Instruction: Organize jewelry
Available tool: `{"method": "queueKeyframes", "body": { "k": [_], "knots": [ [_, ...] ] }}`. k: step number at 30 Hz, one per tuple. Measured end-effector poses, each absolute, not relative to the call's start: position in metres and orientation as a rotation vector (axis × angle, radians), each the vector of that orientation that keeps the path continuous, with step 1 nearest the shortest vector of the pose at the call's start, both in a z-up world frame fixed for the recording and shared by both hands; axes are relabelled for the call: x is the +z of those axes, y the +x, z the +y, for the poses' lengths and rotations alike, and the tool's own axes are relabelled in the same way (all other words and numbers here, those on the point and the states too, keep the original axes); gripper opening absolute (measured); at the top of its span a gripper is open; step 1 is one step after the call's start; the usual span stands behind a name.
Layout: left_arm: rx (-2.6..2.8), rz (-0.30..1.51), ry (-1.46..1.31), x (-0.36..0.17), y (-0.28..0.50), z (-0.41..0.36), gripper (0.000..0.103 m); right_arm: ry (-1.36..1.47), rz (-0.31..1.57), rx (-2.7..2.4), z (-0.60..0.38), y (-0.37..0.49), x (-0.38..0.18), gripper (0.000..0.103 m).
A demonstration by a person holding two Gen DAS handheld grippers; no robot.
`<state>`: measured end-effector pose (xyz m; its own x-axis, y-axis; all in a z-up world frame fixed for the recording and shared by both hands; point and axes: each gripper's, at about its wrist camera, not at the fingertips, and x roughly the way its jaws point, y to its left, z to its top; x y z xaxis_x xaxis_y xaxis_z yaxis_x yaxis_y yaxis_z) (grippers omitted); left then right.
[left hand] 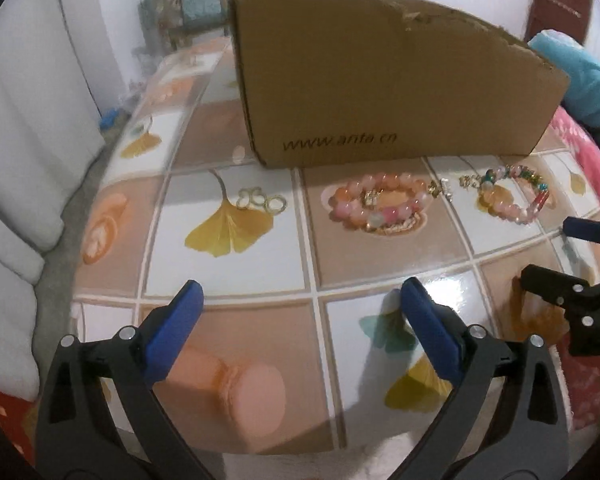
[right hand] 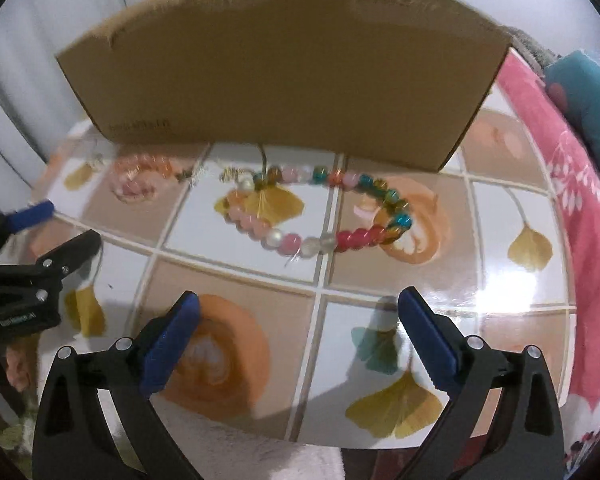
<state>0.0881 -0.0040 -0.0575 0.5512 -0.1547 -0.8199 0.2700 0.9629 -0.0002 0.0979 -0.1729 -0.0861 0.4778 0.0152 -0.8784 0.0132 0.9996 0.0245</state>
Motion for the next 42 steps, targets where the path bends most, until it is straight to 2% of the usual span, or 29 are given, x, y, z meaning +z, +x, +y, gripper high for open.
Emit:
{"method": "queueKeyframes", "body": {
  "k": [14, 20, 22, 23, 24, 26, 28, 30, 35, 42],
  "knots": [
    [-0.285, 0.943, 0.157, -0.054, 0.087, 0.008, 0.096, 0.017, 1.035, 0.034, -0.181, 0.096, -0.094, 0.096],
    [-0.210, 0.800, 0.120, -0.028, 0.101, 0.051, 0.094, 0.035, 0.896, 0.135, -0.169, 0.086, -0.061, 0.096],
    [-0.205, 0.780, 0.105, -0.024, 0.112, 0.063, 0.080, 0.043, 0.852, 0.219, -0.156, 0.090, -0.054, 0.096],
    [-0.211, 0.781, 0.105, -0.023, 0.119, 0.066, 0.065, 0.052, 0.836, 0.274, -0.147, 0.094, -0.053, 0.096],
    [-0.220, 0.785, 0.100, -0.023, 0.124, 0.067, 0.059, 0.051, 0.828, 0.305, -0.140, 0.097, -0.054, 0.094],
    [-0.258, 0.801, 0.069, -0.025, 0.135, 0.073, 0.044, 0.043, 0.814, 0.355, -0.125, 0.105, -0.054, 0.084],
    [-0.286, 0.812, 0.044, -0.026, 0.143, 0.077, 0.037, 0.031, 0.812, 0.410, -0.106, 0.119, -0.059, 0.077],
    [-0.301, 0.817, 0.042, -0.030, 0.145, 0.077, 0.028, 0.014, 0.818, 0.440, -0.087, 0.131, -0.063, 0.064],
    [-0.311, 0.838, 0.033, -0.038, 0.146, 0.082, 0.019, -0.025, 0.857, 0.506, -0.045, 0.159, -0.078, 0.039],
    [-0.344, 0.848, 0.003, -0.042, 0.140, 0.090, 0.017, -0.105, 0.875, 0.503, -0.025, 0.168, -0.088, 0.027]
  ]
}}
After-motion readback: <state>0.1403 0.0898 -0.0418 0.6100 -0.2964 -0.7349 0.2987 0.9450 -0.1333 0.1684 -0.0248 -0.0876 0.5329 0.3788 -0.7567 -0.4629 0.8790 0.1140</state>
